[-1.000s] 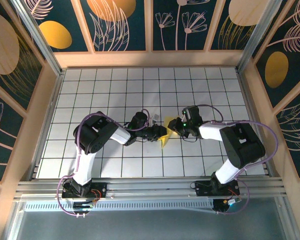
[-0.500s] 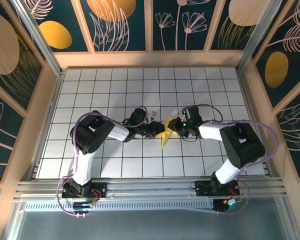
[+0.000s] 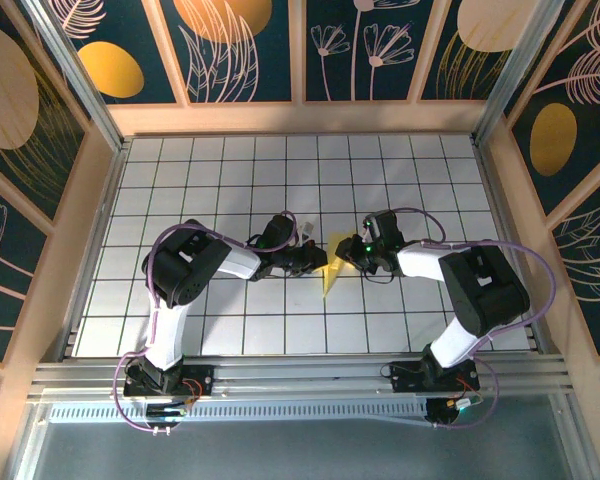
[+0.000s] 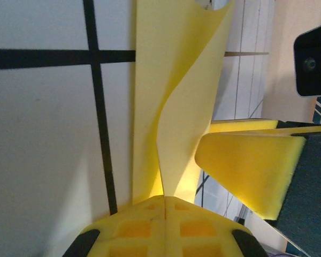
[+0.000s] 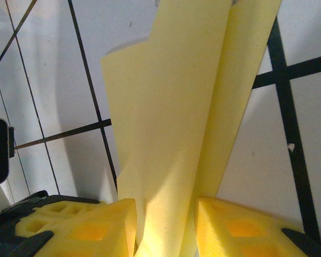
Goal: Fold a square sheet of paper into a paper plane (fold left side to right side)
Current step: Fold the wing for the fifth time at the center of the table.
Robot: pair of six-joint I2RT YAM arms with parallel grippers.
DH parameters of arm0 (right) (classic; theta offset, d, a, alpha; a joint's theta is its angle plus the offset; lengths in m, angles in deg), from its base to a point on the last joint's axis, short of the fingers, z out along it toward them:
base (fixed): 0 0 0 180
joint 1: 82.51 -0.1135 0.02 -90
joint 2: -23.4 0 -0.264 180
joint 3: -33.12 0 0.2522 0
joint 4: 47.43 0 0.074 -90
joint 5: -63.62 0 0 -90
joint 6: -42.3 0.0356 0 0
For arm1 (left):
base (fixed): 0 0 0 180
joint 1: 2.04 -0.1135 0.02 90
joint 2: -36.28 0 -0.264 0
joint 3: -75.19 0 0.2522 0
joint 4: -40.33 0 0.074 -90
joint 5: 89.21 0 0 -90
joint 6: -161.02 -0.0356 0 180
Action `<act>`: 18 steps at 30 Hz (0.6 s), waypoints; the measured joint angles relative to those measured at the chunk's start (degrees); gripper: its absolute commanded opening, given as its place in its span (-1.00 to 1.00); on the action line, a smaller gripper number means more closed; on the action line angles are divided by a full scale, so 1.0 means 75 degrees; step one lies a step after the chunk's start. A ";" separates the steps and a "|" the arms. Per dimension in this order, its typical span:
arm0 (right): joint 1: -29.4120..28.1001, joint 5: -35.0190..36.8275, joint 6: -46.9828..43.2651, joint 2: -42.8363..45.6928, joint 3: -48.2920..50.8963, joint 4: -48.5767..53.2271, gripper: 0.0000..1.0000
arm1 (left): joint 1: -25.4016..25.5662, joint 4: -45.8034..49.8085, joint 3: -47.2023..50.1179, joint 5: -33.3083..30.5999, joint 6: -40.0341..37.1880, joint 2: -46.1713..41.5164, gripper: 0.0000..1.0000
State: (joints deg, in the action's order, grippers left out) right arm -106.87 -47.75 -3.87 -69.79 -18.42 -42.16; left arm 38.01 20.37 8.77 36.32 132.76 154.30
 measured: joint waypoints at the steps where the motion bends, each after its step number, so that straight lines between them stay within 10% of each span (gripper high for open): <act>1: -0.0003 0.0015 -0.0003 0.0000 -0.0006 0.0003 -0.30 | 0.0000 0.0050 -0.0026 -0.0006 -0.0020 0.0000 -0.92; 18: -0.0023 0.0047 -0.0044 -0.0029 -0.0061 0.0082 -0.29 | 0.0006 0.0530 -0.0230 -0.0090 -0.0321 -0.0015 -0.99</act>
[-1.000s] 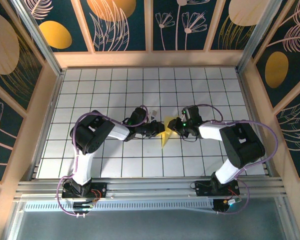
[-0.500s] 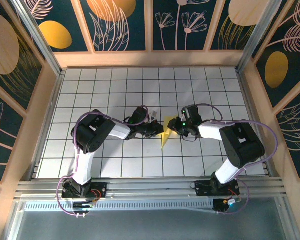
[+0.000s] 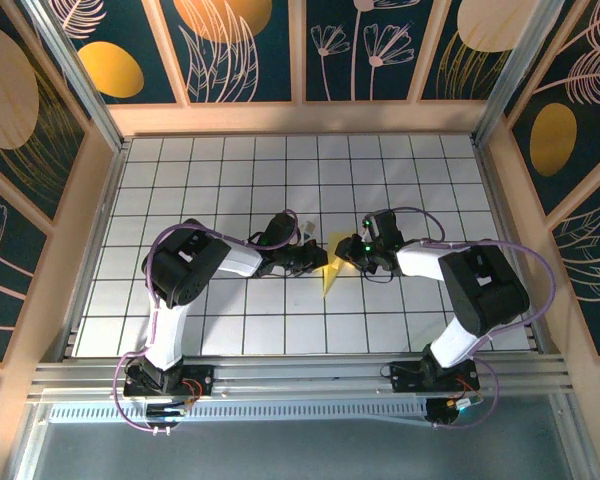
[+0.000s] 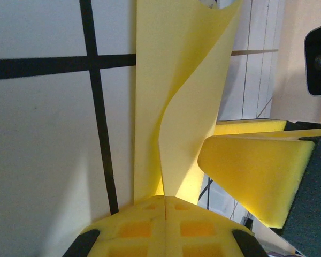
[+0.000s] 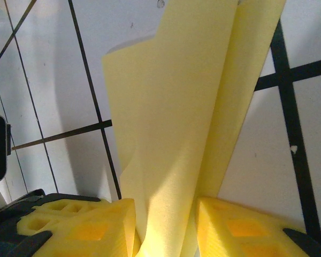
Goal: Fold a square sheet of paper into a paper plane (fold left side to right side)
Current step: Fold the wing for the fifth time at the center of the table.
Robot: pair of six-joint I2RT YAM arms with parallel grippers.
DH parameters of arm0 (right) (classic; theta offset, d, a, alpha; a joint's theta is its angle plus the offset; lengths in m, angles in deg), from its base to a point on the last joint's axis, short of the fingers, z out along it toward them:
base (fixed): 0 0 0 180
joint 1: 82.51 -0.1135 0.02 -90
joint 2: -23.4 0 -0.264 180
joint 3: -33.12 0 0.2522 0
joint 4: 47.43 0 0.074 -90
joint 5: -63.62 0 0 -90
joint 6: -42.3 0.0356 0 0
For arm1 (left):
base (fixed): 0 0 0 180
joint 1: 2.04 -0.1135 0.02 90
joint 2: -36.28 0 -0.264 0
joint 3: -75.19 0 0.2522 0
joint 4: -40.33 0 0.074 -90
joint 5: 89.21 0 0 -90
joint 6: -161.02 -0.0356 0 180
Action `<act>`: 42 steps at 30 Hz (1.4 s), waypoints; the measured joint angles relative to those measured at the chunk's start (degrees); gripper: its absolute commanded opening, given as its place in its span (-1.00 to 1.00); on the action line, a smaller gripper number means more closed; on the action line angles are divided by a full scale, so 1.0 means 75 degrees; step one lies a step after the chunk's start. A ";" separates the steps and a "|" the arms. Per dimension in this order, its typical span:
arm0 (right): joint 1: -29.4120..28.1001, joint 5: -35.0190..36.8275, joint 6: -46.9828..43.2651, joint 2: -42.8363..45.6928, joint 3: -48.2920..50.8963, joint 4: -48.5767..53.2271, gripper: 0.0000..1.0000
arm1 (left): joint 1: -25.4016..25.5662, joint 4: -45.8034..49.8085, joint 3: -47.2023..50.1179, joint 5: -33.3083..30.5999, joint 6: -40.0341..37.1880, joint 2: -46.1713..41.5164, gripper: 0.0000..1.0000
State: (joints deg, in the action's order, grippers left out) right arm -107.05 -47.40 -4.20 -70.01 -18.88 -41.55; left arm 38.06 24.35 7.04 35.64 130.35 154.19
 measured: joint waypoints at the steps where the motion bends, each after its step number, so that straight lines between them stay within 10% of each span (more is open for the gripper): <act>1: 0.0000 0.0000 -0.0012 -0.0003 -0.0003 0.0006 -0.29 | 0.0003 0.0000 0.0000 -0.0006 -0.0026 0.0000 -0.99; 42: 0.0000 -0.0003 -0.0157 -0.0038 -0.0154 0.0178 -0.29 | -0.0003 0.1064 -0.0402 -0.0379 -0.0571 -0.0117 -1.00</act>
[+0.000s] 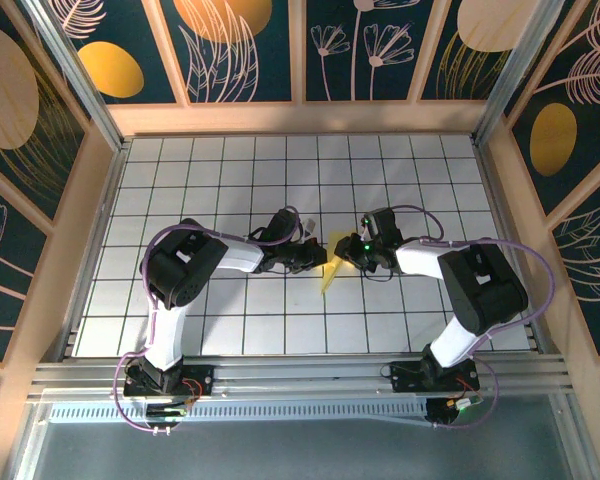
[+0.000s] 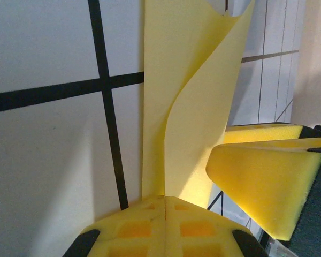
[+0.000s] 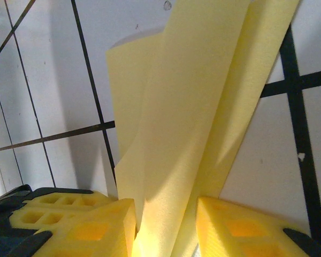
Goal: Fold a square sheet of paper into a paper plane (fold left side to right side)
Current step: Fold the wing for the fifth time at the center of the table.
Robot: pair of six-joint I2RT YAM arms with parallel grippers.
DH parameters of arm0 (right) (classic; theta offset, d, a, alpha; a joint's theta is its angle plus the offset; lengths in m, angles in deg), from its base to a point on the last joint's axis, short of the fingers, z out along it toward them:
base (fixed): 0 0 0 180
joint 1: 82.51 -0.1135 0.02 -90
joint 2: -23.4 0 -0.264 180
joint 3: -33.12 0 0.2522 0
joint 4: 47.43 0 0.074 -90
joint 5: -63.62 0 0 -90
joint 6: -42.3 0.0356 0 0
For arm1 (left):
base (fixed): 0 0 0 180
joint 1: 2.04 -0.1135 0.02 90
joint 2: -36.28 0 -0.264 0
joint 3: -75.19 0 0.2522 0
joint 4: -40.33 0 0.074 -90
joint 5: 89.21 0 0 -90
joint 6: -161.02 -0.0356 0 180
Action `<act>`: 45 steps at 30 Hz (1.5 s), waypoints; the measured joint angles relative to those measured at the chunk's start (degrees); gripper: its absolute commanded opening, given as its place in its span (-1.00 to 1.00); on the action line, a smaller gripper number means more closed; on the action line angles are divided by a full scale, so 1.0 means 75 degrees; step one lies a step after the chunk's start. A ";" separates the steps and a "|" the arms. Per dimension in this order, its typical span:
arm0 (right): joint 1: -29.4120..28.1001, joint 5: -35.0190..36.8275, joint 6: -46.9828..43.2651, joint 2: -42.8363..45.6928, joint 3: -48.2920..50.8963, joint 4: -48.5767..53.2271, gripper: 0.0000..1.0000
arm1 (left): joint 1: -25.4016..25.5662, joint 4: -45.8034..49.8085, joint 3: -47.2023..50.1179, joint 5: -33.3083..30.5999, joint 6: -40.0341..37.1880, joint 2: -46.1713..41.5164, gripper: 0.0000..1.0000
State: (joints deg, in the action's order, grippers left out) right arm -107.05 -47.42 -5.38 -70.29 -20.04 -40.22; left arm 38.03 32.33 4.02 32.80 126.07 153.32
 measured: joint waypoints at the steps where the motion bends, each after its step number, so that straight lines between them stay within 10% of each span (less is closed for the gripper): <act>1: 0.0000 0.0006 0.0000 0.0017 0.0000 0.0015 -0.29 | 0.0000 0.0038 -0.0015 0.0000 0.0000 0.0003 -1.00; 13: 0.0000 0.0102 -0.0064 0.0434 0.0000 0.0321 -0.31 | 0.0015 0.0402 -0.0192 -0.0073 -0.0055 0.0015 -1.00; 21: 0.0102 0.0154 -0.0428 0.0772 -0.0099 0.0562 -1.00 | 0.0015 0.0545 -0.0256 -0.0082 -0.0096 0.0017 -1.00; 45: -0.0044 -0.0058 -0.0460 -0.0224 -0.0597 0.0507 -1.00 | 0.0023 0.0886 -0.0434 -0.0114 -0.0114 0.0052 -1.00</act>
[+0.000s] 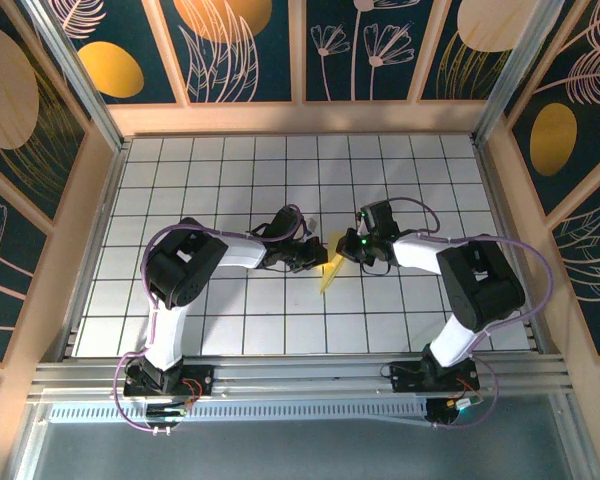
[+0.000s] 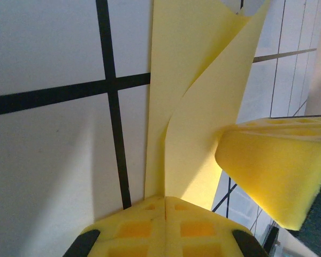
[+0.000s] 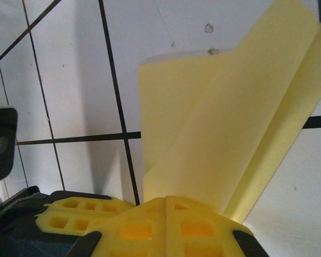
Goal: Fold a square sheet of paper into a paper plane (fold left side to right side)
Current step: Fold the wing for the fifth time at the center of the table.
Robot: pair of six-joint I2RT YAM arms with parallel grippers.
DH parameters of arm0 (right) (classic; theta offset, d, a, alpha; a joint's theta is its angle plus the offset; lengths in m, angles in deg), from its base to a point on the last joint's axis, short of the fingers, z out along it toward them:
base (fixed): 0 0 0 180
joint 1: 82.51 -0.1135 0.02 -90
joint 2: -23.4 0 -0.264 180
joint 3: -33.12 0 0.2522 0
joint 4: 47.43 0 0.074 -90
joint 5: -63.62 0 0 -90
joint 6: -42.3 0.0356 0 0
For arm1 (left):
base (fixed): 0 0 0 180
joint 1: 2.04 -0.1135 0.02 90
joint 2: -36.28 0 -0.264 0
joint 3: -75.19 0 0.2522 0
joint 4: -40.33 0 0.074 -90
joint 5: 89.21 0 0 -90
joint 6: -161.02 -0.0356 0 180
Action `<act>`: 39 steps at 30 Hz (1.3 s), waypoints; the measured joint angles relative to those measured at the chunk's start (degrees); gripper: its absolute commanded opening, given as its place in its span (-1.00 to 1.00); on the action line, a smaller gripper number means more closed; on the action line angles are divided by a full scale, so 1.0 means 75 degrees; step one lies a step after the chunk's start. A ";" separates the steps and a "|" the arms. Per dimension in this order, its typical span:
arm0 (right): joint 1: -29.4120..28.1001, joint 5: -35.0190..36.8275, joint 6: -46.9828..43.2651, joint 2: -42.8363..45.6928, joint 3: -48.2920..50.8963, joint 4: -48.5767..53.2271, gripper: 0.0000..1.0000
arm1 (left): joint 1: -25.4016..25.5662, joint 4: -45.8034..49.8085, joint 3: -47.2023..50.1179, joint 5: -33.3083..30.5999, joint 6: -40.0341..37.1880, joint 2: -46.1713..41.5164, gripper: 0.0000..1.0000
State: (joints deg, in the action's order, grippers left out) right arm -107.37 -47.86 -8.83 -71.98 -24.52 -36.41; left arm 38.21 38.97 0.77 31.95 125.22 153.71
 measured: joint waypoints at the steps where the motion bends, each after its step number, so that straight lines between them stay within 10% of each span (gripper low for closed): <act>1: 0.0000 0.0000 0.0000 -0.0026 0.0000 -0.0003 -1.00 | 0.0000 0.0006 -0.0006 0.0003 0.0000 0.0006 -1.00; 32: 0.0000 0.0052 -0.0087 -0.0189 0.0356 -0.0379 -1.00 | -0.0006 0.0192 -0.0119 0.0041 0.0006 0.0050 -1.00; 39: 0.0003 0.0055 -0.0117 -0.0093 0.0743 -0.1003 -1.00 | 0.0015 -0.0009 0.0064 -0.0117 -0.0032 -0.0149 -0.59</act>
State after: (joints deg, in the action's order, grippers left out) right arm -107.35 -47.44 -9.70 -72.68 -18.95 -43.93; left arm 38.32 38.91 1.25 31.07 124.98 152.60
